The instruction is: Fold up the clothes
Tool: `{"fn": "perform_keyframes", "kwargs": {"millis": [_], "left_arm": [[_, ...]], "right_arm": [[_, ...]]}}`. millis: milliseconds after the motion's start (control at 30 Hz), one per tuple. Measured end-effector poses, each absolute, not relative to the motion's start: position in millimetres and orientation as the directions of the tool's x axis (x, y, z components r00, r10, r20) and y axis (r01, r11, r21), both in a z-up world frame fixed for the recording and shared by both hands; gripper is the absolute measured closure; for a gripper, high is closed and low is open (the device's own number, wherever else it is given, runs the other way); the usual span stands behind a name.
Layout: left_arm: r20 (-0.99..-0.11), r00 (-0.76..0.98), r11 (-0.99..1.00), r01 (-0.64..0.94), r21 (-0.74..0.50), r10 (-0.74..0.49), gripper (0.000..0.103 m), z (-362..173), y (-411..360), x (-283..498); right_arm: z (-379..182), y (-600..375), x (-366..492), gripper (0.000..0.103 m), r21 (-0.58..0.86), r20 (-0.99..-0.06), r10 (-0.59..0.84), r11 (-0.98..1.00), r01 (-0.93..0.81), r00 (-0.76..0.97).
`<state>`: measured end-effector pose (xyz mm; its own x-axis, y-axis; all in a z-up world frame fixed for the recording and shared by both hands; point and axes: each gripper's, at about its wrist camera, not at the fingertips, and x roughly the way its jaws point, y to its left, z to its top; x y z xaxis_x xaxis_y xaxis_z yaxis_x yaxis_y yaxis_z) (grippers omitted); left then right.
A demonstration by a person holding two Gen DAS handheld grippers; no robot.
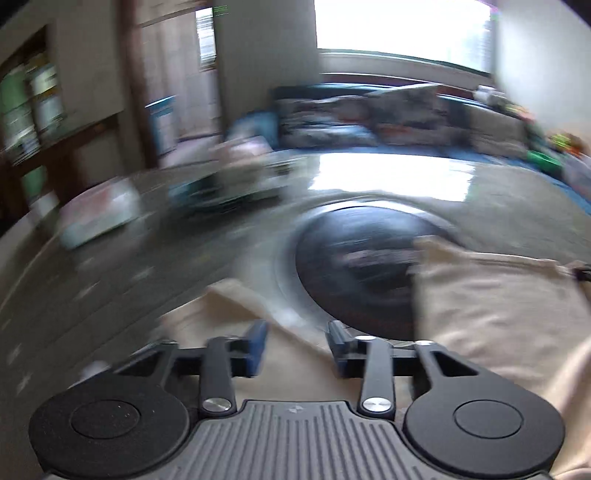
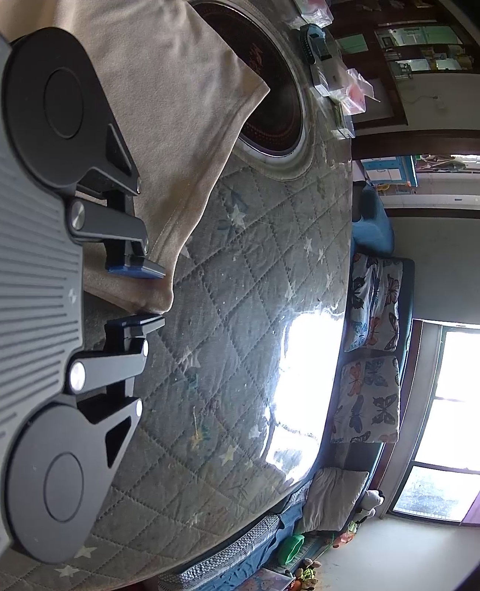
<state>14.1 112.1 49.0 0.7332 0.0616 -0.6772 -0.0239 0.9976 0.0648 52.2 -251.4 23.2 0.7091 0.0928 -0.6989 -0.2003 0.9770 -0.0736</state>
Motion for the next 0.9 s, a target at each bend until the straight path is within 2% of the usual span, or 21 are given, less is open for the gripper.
{"fn": "perform_keyframes", "kwargs": {"millis": [267,367,400,500,567,667,900], "left_arm": [[-0.706,0.701,0.977,0.204,0.063,-0.101,0.059,35,37,87],[-0.707,0.699,0.966,0.241,0.094,-0.106,0.06,28,24,105],[-0.712,0.692,0.963,0.253,0.091,-0.114,0.064,26,22,110],[-0.728,0.673,0.956,0.28,0.082,-0.135,0.087,19,20,122],[-0.72,0.682,0.957,0.277,0.09,-0.13,0.094,18,21,128],[-0.711,0.695,0.959,0.262,0.109,-0.109,0.098,17,23,137],[-0.691,0.721,0.965,0.21,0.158,-0.044,0.098,15,31,163]], "right_arm": [[30,-258,62,0.093,-0.071,-0.701,0.099,0.976,-0.207,0.706],[32,-261,75,0.095,-0.074,-0.703,0.103,0.974,-0.216,0.704],[32,-260,80,0.095,-0.077,-0.703,0.103,0.972,-0.22,0.704],[33,-256,91,0.095,-0.087,-0.703,0.106,0.968,-0.233,0.703],[33,-254,98,0.095,-0.092,-0.701,0.107,0.967,-0.237,0.705],[32,-248,117,0.096,-0.106,-0.697,0.103,0.964,-0.244,0.71],[29,-235,161,0.096,-0.133,-0.692,0.086,0.961,-0.244,0.716]]}}
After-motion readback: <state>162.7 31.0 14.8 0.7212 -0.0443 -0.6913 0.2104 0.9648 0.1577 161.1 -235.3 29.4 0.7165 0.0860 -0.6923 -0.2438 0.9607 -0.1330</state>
